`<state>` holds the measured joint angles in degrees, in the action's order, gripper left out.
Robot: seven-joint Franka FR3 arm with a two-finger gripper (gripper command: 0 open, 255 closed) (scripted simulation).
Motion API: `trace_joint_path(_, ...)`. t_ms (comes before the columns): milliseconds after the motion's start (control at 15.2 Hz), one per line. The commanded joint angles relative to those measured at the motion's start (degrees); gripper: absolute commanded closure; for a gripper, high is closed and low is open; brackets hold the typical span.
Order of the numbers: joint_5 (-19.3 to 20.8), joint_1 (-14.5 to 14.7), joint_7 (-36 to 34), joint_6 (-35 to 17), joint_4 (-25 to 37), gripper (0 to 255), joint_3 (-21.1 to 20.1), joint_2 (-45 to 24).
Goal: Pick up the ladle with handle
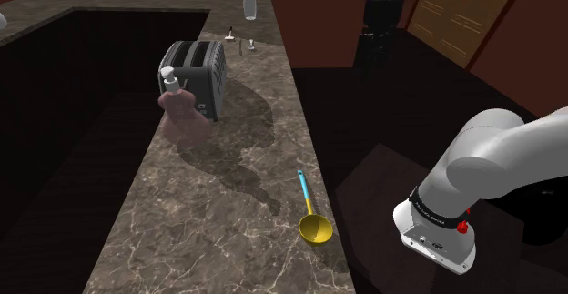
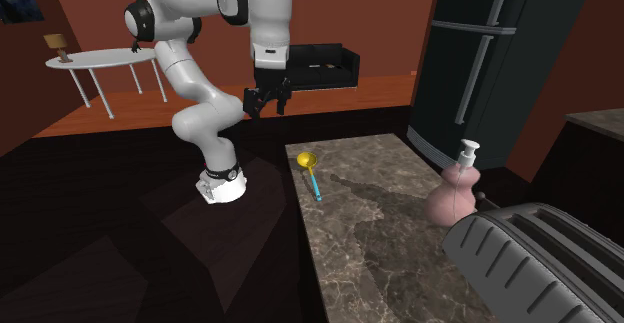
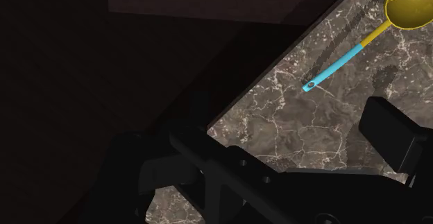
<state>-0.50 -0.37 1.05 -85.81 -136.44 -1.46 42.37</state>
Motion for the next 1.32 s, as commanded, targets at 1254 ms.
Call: trace_joint_path(1254, -28.6, 7.0, -33.1, -32.6, -33.7, 0, -21.0, 9.3)
